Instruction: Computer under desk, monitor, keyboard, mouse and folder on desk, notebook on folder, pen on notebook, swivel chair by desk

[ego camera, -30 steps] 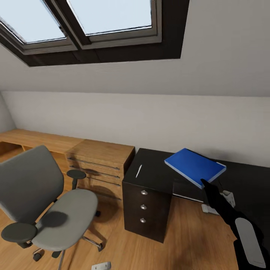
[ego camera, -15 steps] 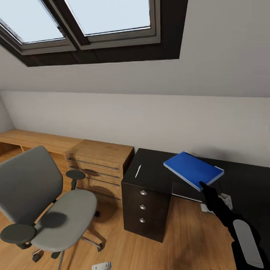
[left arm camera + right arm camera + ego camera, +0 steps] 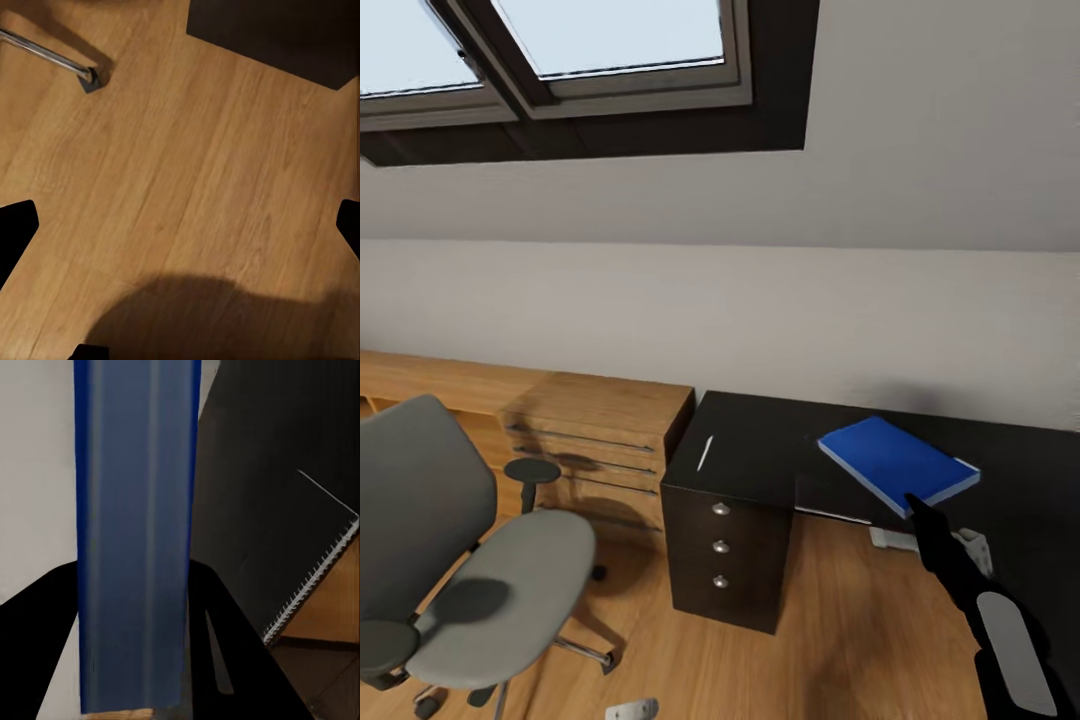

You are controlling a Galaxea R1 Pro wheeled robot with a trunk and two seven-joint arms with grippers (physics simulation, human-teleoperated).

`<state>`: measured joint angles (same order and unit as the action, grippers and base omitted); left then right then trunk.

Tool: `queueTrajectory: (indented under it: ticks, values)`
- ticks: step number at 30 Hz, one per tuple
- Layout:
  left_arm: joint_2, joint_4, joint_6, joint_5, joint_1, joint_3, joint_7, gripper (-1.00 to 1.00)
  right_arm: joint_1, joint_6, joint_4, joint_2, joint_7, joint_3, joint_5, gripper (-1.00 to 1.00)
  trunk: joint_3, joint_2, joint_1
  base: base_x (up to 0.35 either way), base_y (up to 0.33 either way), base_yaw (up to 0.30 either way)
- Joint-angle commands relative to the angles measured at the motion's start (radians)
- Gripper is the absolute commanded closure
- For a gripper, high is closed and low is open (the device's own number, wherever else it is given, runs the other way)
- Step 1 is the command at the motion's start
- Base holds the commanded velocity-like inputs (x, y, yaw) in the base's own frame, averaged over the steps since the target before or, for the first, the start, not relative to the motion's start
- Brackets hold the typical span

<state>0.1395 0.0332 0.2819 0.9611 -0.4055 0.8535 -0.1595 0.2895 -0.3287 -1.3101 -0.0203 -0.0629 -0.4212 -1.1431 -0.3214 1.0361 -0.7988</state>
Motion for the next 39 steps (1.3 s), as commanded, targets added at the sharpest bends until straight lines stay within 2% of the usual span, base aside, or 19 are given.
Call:
queueTrajectory:
  ticks: [1, 7, 9, 18, 24, 27, 29, 31, 34, 36, 39]
  values:
    - [0.0, 0.001, 0.002, 0.004, -0.001, 0.009, -0.006, -1.0, 0.001, 0.0, 0.005, 0.0, -0.006, -0.001, -0.014, 1.0, -0.002, 0.001, 0.0, 0.0, 0.0, -0.181]
    - [0.0, 0.001, 0.003, 0.004, -0.001, 0.009, -0.006, -1.0, 0.007, 0.065, 0.083, -0.001, -0.006, -0.001, -0.013, 1.0, -0.009, 0.001, 0.0, 0.0, 0.0, -0.181]
    - [0.0, 0.001, 0.003, 0.004, 0.0, 0.009, -0.006, -1.0, 0.008, 0.108, 0.102, -0.001, -0.005, 0.001, -0.013, 1.0, -0.012, 0.001, 0.0, 0.0, 0.0, -0.181]
    - [0.0, 0.001, 0.002, 0.004, 0.0, 0.009, -0.006, -1.0, 0.009, 0.211, 0.126, 0.002, -0.005, 0.006, -0.014, 1.0, -0.022, 0.001, 0.0, 0.0, 0.0, -0.181]
    - [0.0, 0.001, 0.003, 0.003, 0.0, 0.009, -0.006, -1.0, 0.038, 0.36, 0.226, 0.002, -0.002, 0.01, -0.011, 1.0, -0.03, 0.001, 0.0, 0.0, 0.0, -0.181]
    - [0.0, 0.001, 0.003, 0.004, -0.001, 0.009, -0.006, -1.0, 0.106, 0.445, 0.311, 0.001, -0.001, 0.013, -0.01, 1.0, -0.033, 0.001, 0.0, 0.0, 0.0, -0.181]
    - [0.0, 0.001, 0.003, 0.003, 0.0, 0.009, -0.006, -1.0, 0.232, 0.485, 0.427, -0.004, 0.0, 0.016, -0.006, 1.0, -0.036, 0.001, 0.0, 0.0, 0.0, -0.166]
    - [0.0, 0.001, 0.003, 0.003, 0.0, 0.009, -0.006, -1.0, 0.304, 0.504, 0.504, -0.009, 0.0, 0.017, -0.005, 1.0, -0.038, 0.001, 0.0, 0.0, 0.0, -0.152]
    - [0.0, 0.001, 0.003, 0.002, 0.0, 0.009, -0.006, -1.0, 0.43, 0.584, 0.644, -0.021, 0.001, 0.018, -0.004, 1.0, -0.042, 0.001, 0.0, 0.0, 0.0, -0.143]
    - [0.0, 0.001, 0.003, 0.002, 0.0, 0.009, -0.006, -1.0, 0.476, 0.632, 0.701, -0.024, 0.001, 0.017, -0.005, 1.0, -0.045, 0.001, 0.0, 0.0, 0.0, -0.14]
    - [0.0, 0.001, 0.003, 0.002, -0.001, 0.009, -0.006, -1.0, 0.509, 0.675, 0.749, -0.025, 0.001, 0.016, -0.009, 1.0, -0.049, 0.001, 0.0, 0.0, 0.0, -0.128]
